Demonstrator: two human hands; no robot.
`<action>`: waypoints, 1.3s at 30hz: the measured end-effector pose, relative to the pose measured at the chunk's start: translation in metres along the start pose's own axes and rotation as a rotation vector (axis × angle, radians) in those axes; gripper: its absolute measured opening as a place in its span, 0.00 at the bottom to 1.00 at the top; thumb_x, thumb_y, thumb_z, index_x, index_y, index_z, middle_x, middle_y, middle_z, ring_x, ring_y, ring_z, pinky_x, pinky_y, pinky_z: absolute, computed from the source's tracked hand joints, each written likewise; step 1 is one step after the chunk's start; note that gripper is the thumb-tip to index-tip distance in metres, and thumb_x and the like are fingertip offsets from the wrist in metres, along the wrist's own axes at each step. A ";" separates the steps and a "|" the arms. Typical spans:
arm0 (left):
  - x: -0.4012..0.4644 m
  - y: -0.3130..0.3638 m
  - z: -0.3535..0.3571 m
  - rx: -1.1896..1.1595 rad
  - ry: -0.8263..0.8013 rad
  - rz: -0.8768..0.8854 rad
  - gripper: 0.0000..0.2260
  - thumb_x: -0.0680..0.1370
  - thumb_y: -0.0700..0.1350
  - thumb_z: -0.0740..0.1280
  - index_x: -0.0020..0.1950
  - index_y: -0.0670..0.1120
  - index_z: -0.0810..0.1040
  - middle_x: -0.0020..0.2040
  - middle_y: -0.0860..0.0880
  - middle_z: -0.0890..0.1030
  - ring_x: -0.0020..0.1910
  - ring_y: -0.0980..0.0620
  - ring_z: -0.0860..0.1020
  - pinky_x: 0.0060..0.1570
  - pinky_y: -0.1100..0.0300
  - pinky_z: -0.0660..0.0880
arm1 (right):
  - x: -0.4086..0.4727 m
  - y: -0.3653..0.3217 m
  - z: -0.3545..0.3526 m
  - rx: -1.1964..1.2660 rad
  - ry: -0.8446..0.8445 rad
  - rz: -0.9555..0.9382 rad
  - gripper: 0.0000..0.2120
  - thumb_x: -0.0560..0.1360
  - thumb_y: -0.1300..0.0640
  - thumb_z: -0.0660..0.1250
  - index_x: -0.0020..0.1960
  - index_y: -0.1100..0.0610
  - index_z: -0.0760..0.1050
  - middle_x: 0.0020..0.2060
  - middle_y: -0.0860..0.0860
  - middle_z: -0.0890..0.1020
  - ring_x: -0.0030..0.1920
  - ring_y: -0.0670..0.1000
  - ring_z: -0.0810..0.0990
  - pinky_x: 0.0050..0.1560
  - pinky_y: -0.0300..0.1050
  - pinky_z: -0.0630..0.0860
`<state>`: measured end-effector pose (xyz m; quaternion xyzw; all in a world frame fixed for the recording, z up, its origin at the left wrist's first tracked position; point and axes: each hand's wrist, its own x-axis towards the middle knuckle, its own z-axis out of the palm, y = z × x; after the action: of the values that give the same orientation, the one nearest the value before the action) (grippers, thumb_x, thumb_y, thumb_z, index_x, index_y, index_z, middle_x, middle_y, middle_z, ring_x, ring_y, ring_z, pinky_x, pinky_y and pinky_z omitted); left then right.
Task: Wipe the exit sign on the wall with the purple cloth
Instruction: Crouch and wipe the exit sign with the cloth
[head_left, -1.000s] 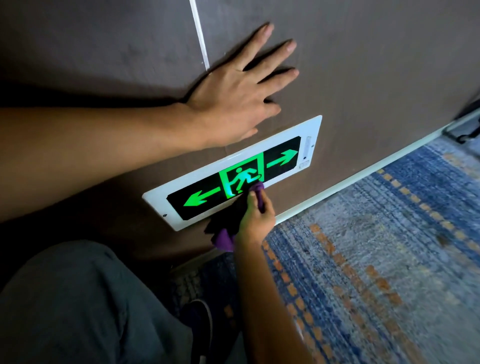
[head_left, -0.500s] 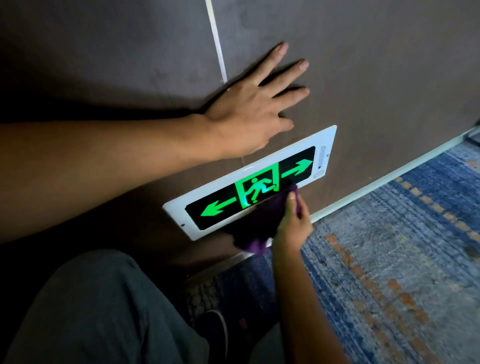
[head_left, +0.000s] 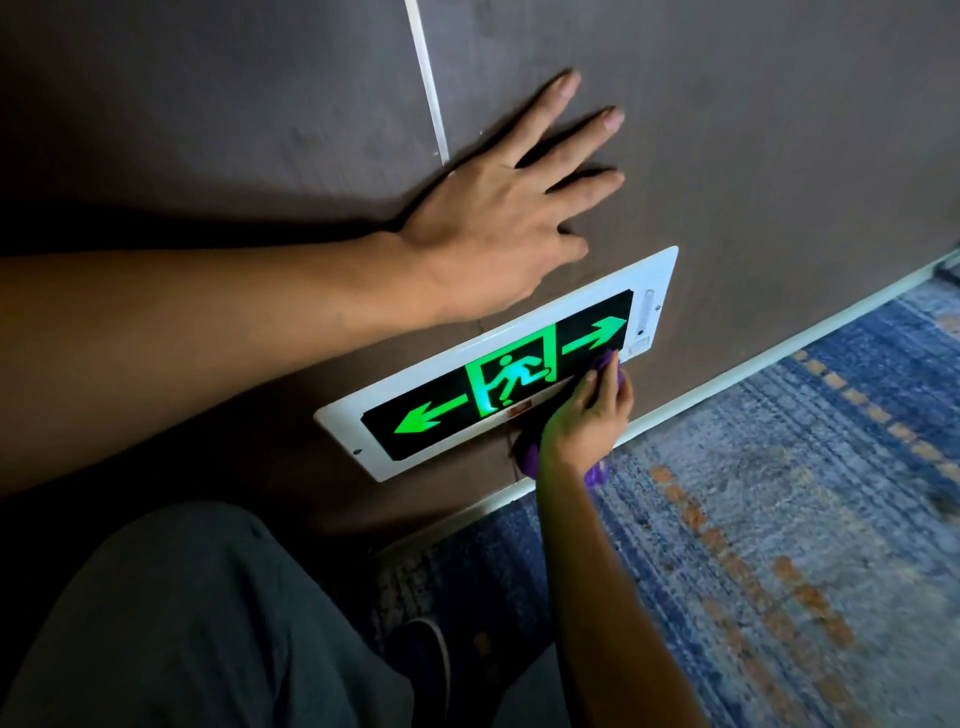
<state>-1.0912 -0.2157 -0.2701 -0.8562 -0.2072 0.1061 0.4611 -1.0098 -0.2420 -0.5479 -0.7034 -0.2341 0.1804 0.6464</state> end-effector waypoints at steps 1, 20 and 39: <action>0.000 0.001 0.000 -0.002 -0.008 -0.004 0.22 0.78 0.59 0.57 0.69 0.60 0.79 0.84 0.46 0.60 0.83 0.32 0.47 0.77 0.28 0.42 | -0.010 0.004 0.001 -0.014 -0.030 0.023 0.18 0.84 0.58 0.64 0.73 0.56 0.75 0.70 0.59 0.77 0.64 0.61 0.77 0.62 0.47 0.74; 0.000 0.002 -0.001 0.003 0.014 -0.009 0.20 0.80 0.60 0.60 0.71 0.61 0.76 0.84 0.45 0.59 0.83 0.31 0.48 0.76 0.28 0.39 | 0.073 -0.081 -0.030 0.159 0.124 -0.312 0.16 0.81 0.59 0.66 0.68 0.60 0.80 0.68 0.59 0.79 0.66 0.50 0.76 0.66 0.27 0.65; 0.002 0.001 -0.003 -0.035 0.024 -0.061 0.24 0.80 0.56 0.61 0.77 0.58 0.70 0.85 0.43 0.51 0.83 0.32 0.44 0.79 0.31 0.41 | 0.015 -0.035 -0.002 0.049 -0.028 -0.057 0.23 0.86 0.54 0.59 0.80 0.50 0.64 0.82 0.54 0.60 0.78 0.55 0.66 0.65 0.38 0.69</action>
<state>-1.0883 -0.2181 -0.2695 -0.8587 -0.2296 0.0779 0.4514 -0.9996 -0.2329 -0.5119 -0.6778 -0.2585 0.1776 0.6650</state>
